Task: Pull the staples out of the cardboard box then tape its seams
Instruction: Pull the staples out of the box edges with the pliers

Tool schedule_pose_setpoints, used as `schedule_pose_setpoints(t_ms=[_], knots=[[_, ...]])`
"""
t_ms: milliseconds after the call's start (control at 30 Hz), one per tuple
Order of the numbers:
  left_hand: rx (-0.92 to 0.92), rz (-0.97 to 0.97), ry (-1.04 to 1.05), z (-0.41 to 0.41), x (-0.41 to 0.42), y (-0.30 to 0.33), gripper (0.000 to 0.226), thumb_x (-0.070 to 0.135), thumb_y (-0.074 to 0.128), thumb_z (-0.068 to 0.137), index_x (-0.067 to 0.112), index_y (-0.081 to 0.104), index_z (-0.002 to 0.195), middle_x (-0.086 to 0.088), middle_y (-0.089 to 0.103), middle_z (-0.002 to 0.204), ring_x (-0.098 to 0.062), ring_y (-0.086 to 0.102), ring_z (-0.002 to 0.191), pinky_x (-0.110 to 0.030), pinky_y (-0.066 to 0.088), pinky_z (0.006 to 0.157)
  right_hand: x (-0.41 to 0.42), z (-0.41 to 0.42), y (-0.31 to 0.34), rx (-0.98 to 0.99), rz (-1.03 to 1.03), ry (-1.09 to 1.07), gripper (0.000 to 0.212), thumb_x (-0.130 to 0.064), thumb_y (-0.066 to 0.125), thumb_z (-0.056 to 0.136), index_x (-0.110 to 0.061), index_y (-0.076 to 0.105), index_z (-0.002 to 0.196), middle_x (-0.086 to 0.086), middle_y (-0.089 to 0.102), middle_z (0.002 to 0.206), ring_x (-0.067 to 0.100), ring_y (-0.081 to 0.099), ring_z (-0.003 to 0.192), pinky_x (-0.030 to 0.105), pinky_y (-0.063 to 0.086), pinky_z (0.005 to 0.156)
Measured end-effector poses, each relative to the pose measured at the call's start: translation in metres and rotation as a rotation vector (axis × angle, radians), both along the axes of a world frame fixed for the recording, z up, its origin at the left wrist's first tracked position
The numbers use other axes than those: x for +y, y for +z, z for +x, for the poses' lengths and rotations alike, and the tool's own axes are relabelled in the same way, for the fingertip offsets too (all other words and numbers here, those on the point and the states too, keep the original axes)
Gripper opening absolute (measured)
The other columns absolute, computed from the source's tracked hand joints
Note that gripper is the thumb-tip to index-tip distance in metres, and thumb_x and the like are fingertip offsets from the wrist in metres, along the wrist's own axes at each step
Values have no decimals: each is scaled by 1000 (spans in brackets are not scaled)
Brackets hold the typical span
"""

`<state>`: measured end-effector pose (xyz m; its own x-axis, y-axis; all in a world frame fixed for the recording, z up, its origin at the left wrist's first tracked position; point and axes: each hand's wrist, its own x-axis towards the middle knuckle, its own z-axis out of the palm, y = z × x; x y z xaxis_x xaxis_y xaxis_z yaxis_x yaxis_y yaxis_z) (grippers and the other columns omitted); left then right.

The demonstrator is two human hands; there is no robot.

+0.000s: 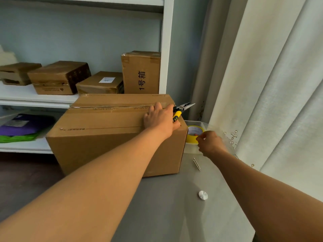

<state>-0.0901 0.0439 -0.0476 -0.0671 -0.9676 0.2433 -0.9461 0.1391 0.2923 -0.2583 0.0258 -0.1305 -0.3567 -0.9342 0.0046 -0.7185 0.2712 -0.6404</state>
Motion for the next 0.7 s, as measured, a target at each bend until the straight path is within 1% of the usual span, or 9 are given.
schedule_pose_setpoints(t_ms=[133,233,300,367,467,533,600,667,700], knots=[[-58,57,-6,33,14,13,59,39,56,90,24,34,143,-12,37,140,-30,35,129,-42,34,102,17,27,55,33,-163,49,46,-56,41,94,-15,61,98,6,66,91,27,66,83,43,55,80],[-66,60,65,68,26,16,59,39,57,90,23,35,143,-11,39,139,-29,38,127,-41,36,101,33,55,81,-135,-7,111,65,-77,39,81,-15,53,94,3,61,86,21,64,71,34,56,66],[-45,67,99,100,37,18,60,37,58,90,23,36,143,-9,41,136,-27,41,124,-39,39,100,42,73,87,-274,188,162,67,-72,52,79,-14,45,111,6,58,90,19,63,65,28,52,55],[-20,84,115,128,44,18,59,34,59,89,22,37,142,-6,45,133,-23,45,120,-35,43,95,45,79,88,-361,277,169,67,-61,62,81,-14,39,124,8,57,94,19,64,64,28,54,56],[-52,67,134,166,57,20,53,35,60,89,26,43,138,0,52,132,-19,50,117,-32,46,92,35,90,85,-533,253,108,67,-46,71,81,-14,37,130,12,57,108,22,66,68,29,57,49],[-56,93,102,174,59,23,49,36,60,89,28,46,135,2,55,128,-18,52,113,-33,47,91,26,99,81,-626,124,16,78,-39,75,79,-16,30,139,14,55,119,24,66,72,28,56,46],[-60,130,73,173,59,28,47,36,60,89,27,48,134,1,56,126,-18,52,111,-34,48,91,20,112,73,-571,-17,-58,103,-37,77,76,-26,7,151,15,45,137,30,65,95,38,60,69],[-71,145,36,167,55,31,47,36,60,88,26,50,132,1,55,127,-19,52,112,-36,47,93,21,128,68,-509,-49,-19,113,-32,77,78,-28,-8,152,14,22,154,37,45,128,47,46,101],[-70,156,10,162,52,32,47,36,61,88,26,50,132,1,54,127,-19,52,112,-36,47,93,24,137,68,-504,-51,25,111,-29,76,80,-27,-9,152,12,14,157,37,35,136,46,38,107]])
